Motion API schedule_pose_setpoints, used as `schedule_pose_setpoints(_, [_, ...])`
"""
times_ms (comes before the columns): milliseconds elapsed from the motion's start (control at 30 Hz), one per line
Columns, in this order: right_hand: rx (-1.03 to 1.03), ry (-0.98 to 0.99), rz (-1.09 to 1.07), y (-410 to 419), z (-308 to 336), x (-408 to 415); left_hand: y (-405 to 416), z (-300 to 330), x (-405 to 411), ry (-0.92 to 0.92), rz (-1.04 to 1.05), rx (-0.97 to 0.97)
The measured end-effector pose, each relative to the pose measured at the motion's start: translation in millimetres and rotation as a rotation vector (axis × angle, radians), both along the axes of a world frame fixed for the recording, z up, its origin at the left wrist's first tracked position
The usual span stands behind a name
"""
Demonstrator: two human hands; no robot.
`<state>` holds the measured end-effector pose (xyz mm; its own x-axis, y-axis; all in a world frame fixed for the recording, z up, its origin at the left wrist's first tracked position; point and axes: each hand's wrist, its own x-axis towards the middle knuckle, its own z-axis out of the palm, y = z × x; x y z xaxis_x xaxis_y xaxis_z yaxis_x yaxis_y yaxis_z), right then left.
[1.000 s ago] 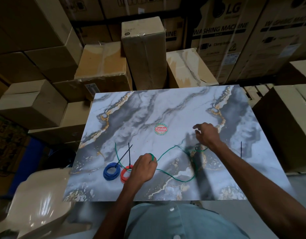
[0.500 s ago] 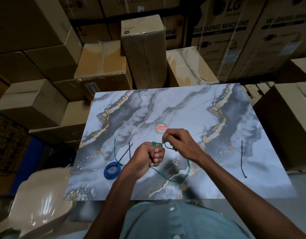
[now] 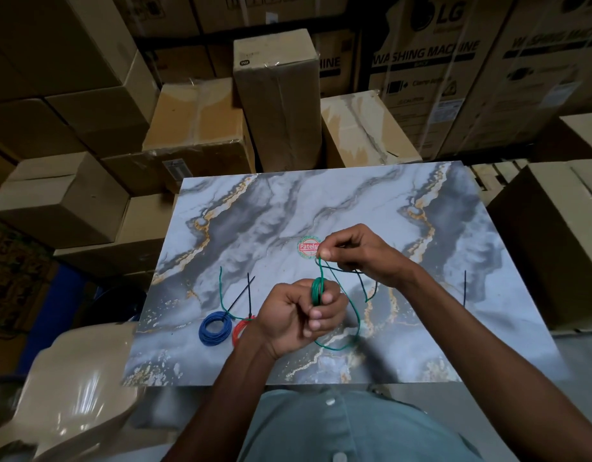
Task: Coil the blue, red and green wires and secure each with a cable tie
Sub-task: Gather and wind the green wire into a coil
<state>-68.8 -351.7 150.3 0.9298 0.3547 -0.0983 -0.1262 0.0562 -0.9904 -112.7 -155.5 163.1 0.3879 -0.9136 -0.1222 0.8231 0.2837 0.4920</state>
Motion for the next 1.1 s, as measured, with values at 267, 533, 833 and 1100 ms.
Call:
schedule_pose_setpoints(267, [0.047,-0.001,-0.171,4,-10,-7,2,-12,7,-0.079,0.011,0.181])
schedule_pose_setpoints(533, [-0.068,0.092,-0.217,1,-35,-12,-2,-9,3,-0.084,0.139,0.163])
schedule_pose_setpoints(833, [-0.149,0.256,0.124,17,-40,-39,-3,-14,19,0.234,0.575,-0.123])
schedule_pose_setpoints(1100, [-0.294,0.218,0.291,11,-16,-47,10,-26,38,0.250,0.929,-0.166])
